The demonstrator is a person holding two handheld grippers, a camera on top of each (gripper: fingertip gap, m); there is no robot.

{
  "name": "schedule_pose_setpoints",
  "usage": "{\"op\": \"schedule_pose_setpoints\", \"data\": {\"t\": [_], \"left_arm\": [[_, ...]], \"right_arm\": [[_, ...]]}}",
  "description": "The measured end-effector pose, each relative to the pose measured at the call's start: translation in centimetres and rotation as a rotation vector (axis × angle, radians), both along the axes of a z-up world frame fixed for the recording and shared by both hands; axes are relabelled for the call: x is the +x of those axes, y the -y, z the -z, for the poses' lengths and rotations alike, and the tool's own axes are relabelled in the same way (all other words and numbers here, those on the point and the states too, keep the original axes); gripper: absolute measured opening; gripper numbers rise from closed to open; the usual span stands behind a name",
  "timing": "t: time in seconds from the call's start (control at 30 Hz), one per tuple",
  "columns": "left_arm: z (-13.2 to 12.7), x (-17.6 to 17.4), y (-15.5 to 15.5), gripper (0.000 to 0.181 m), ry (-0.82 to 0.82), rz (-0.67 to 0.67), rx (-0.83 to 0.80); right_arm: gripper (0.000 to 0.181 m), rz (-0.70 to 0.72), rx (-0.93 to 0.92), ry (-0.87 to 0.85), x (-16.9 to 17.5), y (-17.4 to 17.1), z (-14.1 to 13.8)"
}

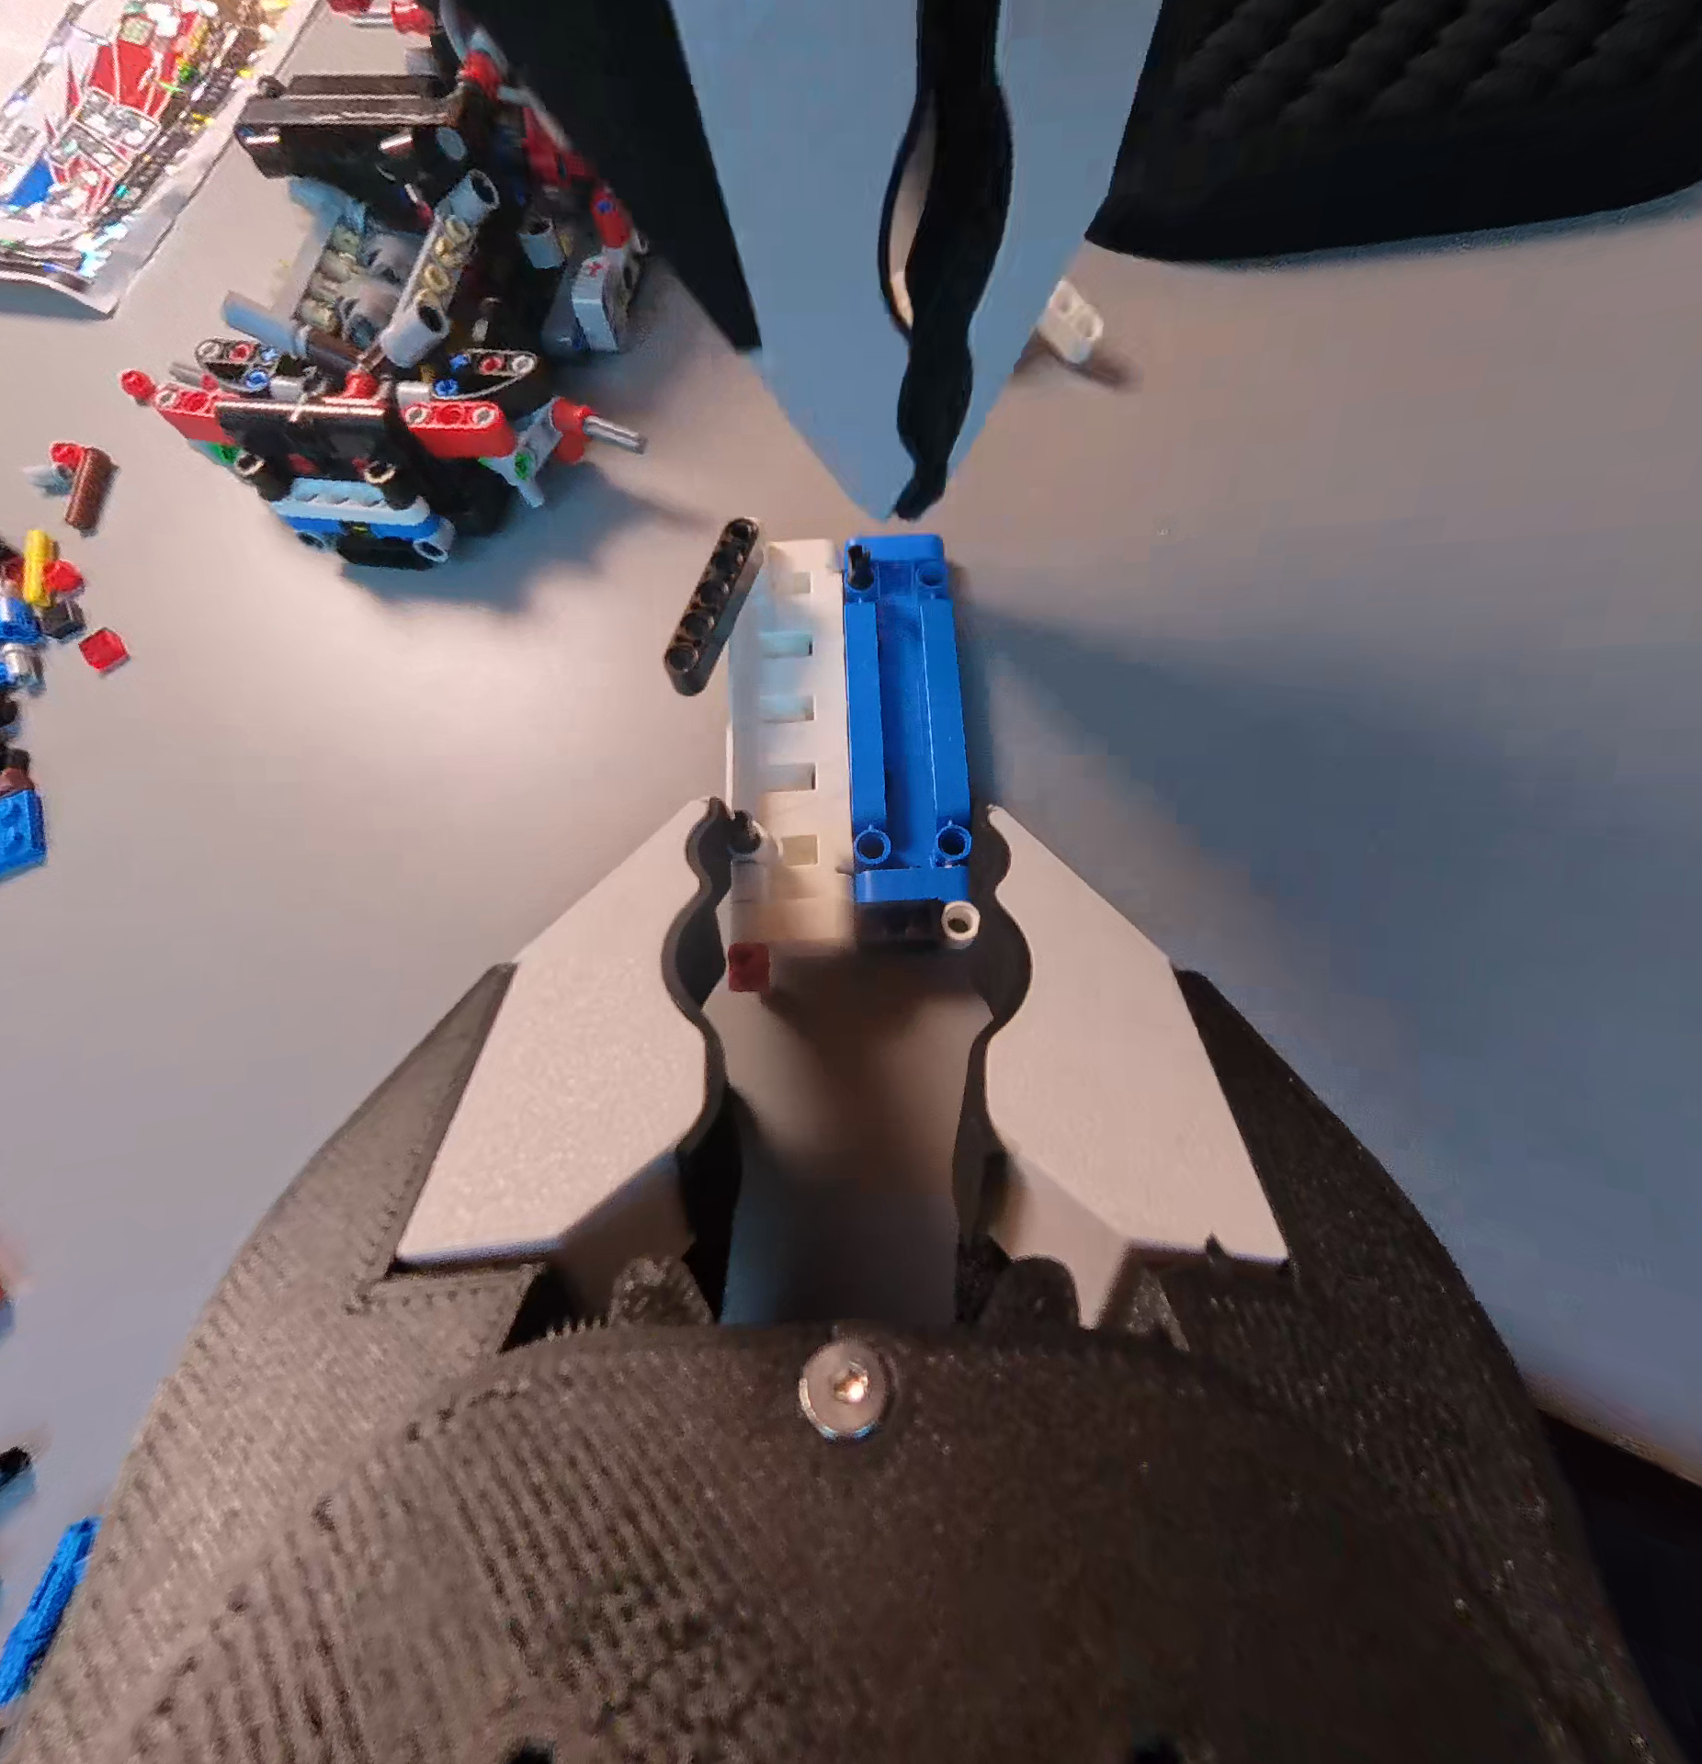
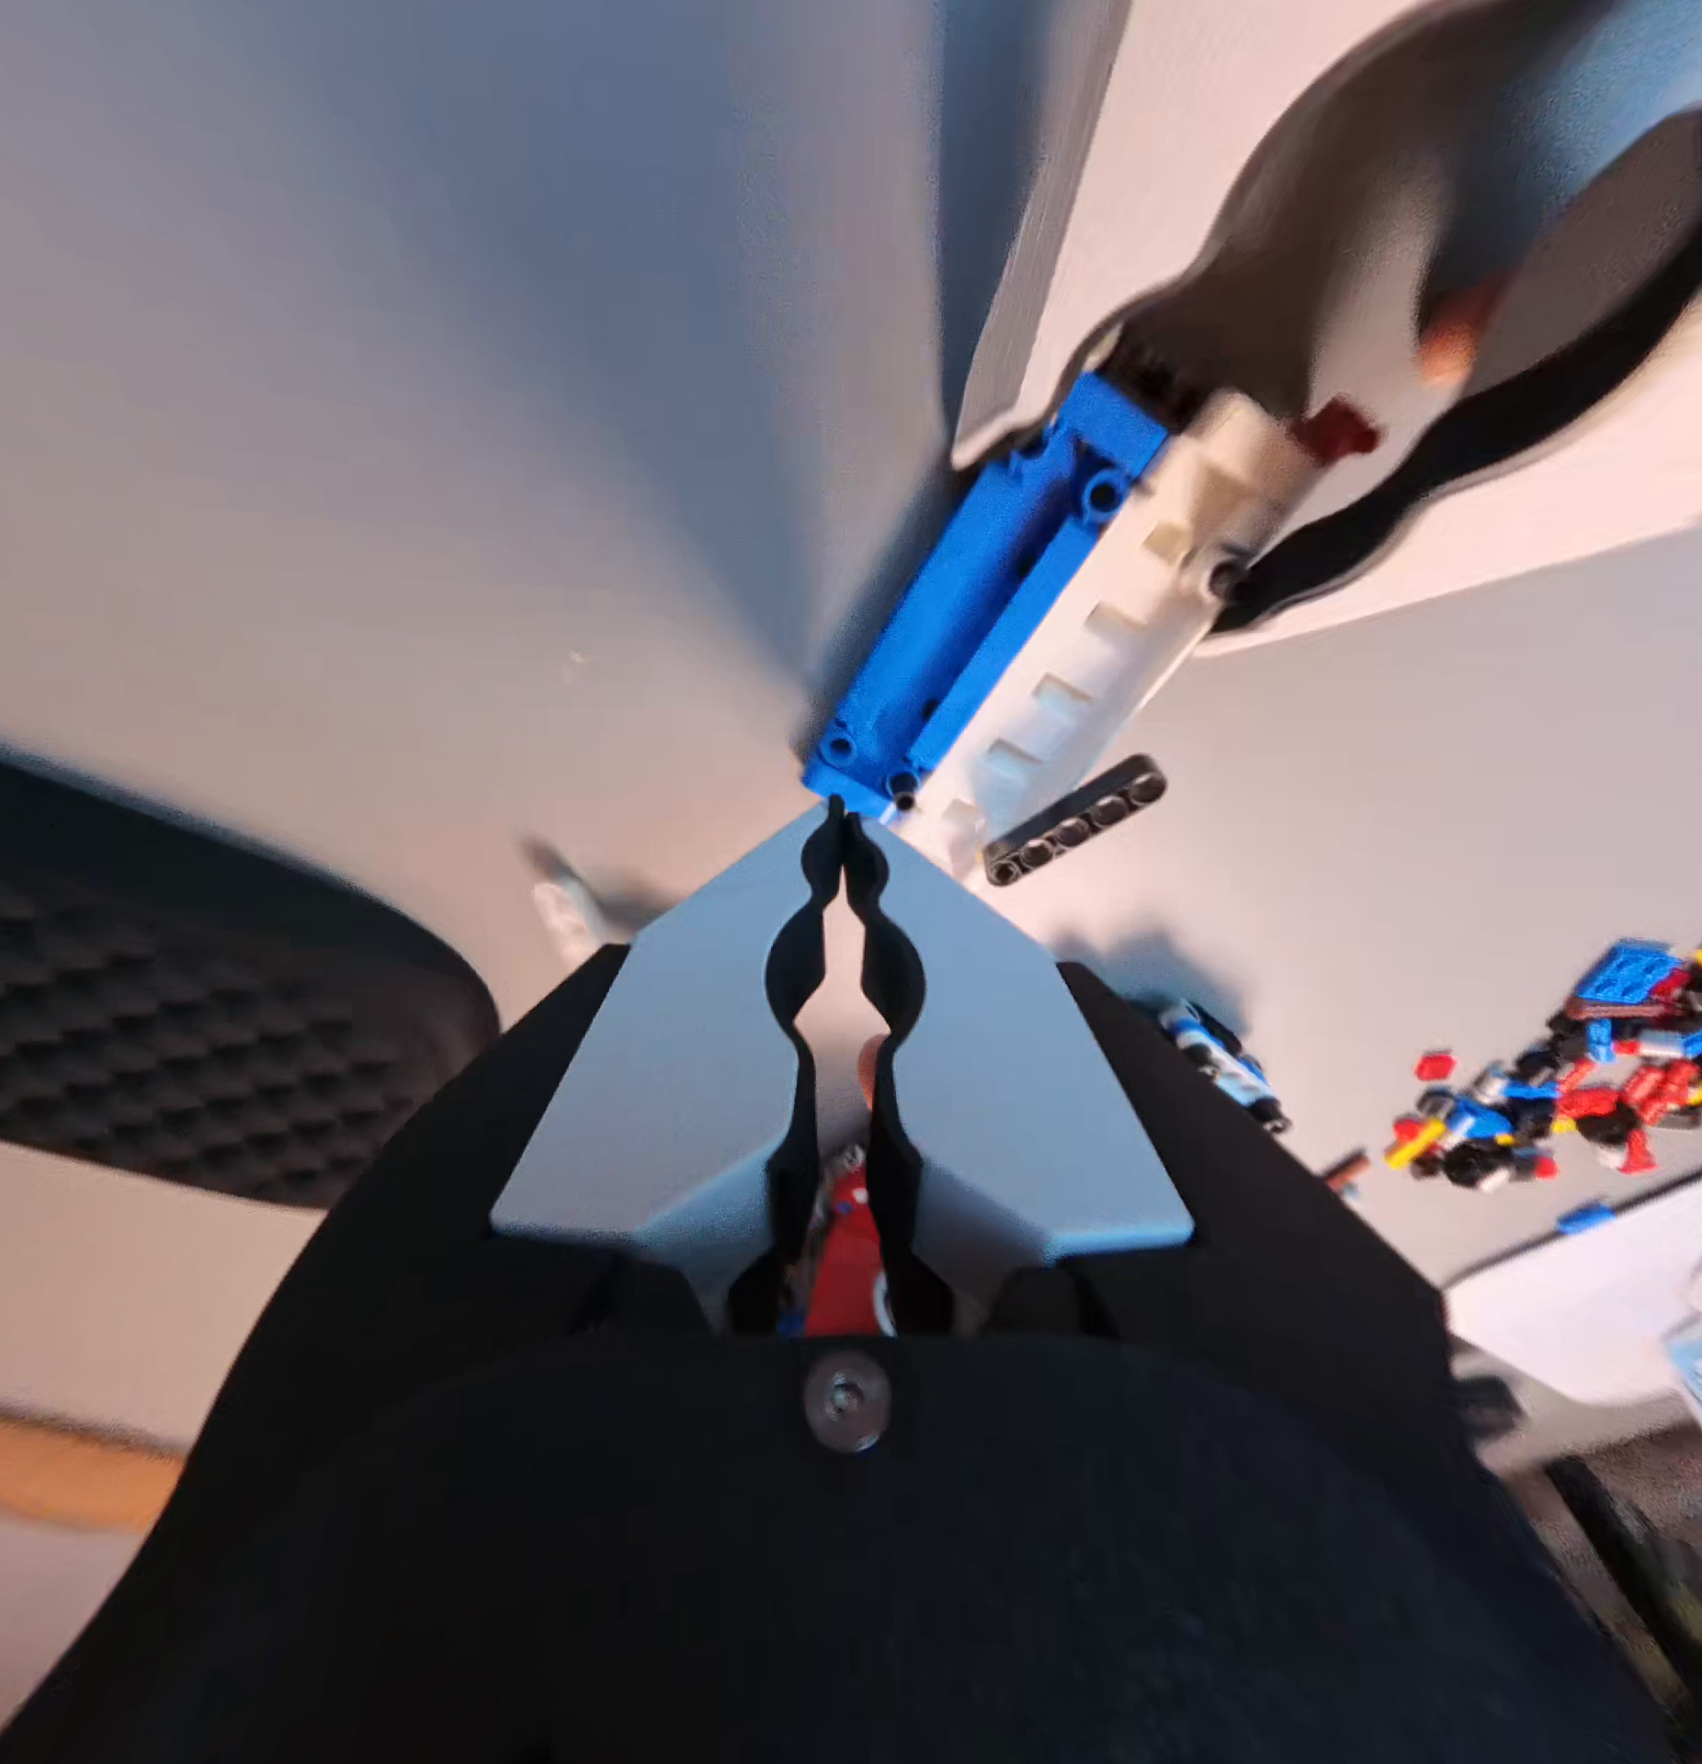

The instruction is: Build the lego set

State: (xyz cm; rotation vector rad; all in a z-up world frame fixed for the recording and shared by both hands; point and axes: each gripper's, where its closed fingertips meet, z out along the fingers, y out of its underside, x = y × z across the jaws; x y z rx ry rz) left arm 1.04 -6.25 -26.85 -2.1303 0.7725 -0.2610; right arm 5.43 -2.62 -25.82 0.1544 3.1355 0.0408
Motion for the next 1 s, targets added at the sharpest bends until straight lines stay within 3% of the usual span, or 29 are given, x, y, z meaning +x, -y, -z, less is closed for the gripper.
{"op": "schedule_pose_setpoints", "data": {"t": [0.17, 0.33, 0.5, 0.63, 0.73, 0.8, 0.9, 1.0], "left_arm": [[0.0, 0.2, -0.3, 0.049, 0.001, 0.012, -0.003], [0.0, 0.2, -0.2, 0.049, -0.003, -0.005, -0.001], [0.0, 0.1, -0.2, 0.049, -0.003, -0.011, -0.001], [0.0, -0.1, -0.2, 0.049, 0.0, -0.019, -0.002], [0.0, -0.3, -0.3, 0.049, -0.005, -0.033, 0.003], [-0.2, -0.5, -0.2, 0.055, 0.002, -0.04, 0.007], [-1.9, -0.9, -0.3, 0.058, 0.039, -0.068, 0.059], [-5.4, 0.3, -0.5, 0.05, 0.088, -0.073, 0.193]], "right_arm": [[0.004, 0.094, -0.218, -0.171, -1.4, 1.6, -3.6], [0.018, 0.338, -0.328, -0.289, -2.2, -1.5, -4.7], [0.033, 0.563, -0.335, -0.262, 0.1, -5.1, -2.1], [0.039, 0.63, -0.366, -0.358, -0.6, -5.8, 0.1], [0.015, 0.684, -0.451, -0.299, -0.3, -5.0, 1.1], [0.014, 0.713, -0.475, -0.311, 0.0, -4.8, 1.1], [0.014, 0.909, -0.55, -0.385, 0.0, -4.7, -0.1], [0.013, 1.213, -0.834, -0.43, -0.6, -3.1, -2.6]]}}
